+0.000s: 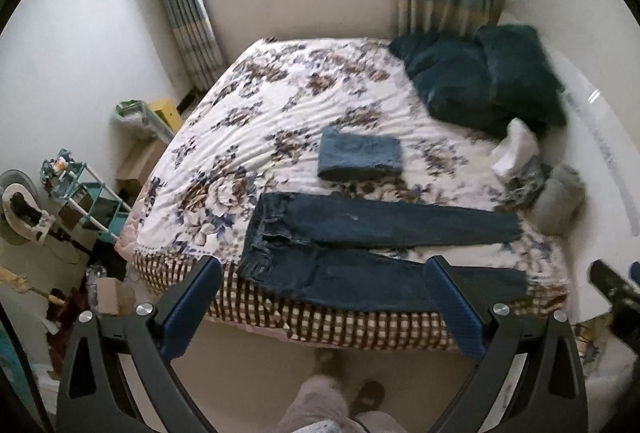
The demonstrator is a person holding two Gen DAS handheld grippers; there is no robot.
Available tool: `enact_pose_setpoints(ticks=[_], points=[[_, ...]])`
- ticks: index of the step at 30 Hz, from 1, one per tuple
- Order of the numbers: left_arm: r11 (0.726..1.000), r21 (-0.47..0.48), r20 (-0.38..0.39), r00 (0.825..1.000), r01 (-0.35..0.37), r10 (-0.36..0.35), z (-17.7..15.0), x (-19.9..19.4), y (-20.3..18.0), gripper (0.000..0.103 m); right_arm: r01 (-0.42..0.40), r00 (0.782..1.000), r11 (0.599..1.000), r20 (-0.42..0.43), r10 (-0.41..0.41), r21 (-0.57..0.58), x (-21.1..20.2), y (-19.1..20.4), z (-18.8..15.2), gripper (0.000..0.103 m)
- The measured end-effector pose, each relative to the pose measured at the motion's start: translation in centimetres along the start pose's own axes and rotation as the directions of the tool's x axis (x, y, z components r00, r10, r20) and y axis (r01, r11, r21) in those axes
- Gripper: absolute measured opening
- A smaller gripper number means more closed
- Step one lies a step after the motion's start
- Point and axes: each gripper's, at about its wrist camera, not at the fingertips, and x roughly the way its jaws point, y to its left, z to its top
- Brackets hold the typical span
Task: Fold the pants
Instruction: 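Lower both grippers onto the jeans leg hems and grasp them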
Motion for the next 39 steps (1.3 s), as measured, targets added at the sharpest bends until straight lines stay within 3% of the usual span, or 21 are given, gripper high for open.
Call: enact_pose_setpoints(ticks=[6,11,19,25,29,32,36,39], points=[[0.999,0.043,-0.086,0.996,-0.003,0.007,3.2,9.6,-0.6,0.103,0.055,0.997,0.998,-0.054,-0.056,-0.004,10.7,0.7,4.5,0.103],[0.996,0.077,-0.158,0.987,0.037,-0.025,6.5,17.3,-1.2,0.103,0.092,0.989,0.996,-0.114,-0.091,0.010,20.4,1.0,8.3,0.103],[0.987,0.136,-0.271,0.962,0.080,-0.040,10.3,31.0,-2.3,0.103,0.122,0.969,0.992,-0.217,-0.119,0.003,34.9,2.8,12.4,0.103],[0.982,0.167,-0.333,0.942,0.088,-0.028,11.0,41.2,-4.1,0.103,0.134,0.951,0.990,-0.274,-0.143,-0.053,45.6,4.1,14.1,0.103],[0.969,0.226,-0.359,0.933,0.097,-0.010,9.7,47.9,-6.3,0.103,0.124,0.933,0.985,-0.323,-0.157,-0.121,53.5,4.6,13.8,0.103],[0.933,0.336,-0.402,0.916,0.130,0.017,7.9,53.6,-8.6,0.103,0.087,0.917,0.976,-0.368,-0.157,-0.198,60.0,4.8,13.0,0.103],[0.840,0.504,-0.450,0.892,0.203,0.055,5.3,60.0,-11.1,0.103,0.003,0.879,0.945,-0.450,-0.159,-0.328,68.3,5.4,11.2,0.103],[0.772,0.585,-0.467,0.882,0.248,0.071,4.4,63.3,-12.6,0.103,-0.068,0.848,0.895,-0.498,-0.181,-0.441,73.5,6.1,9.4,0.103]])
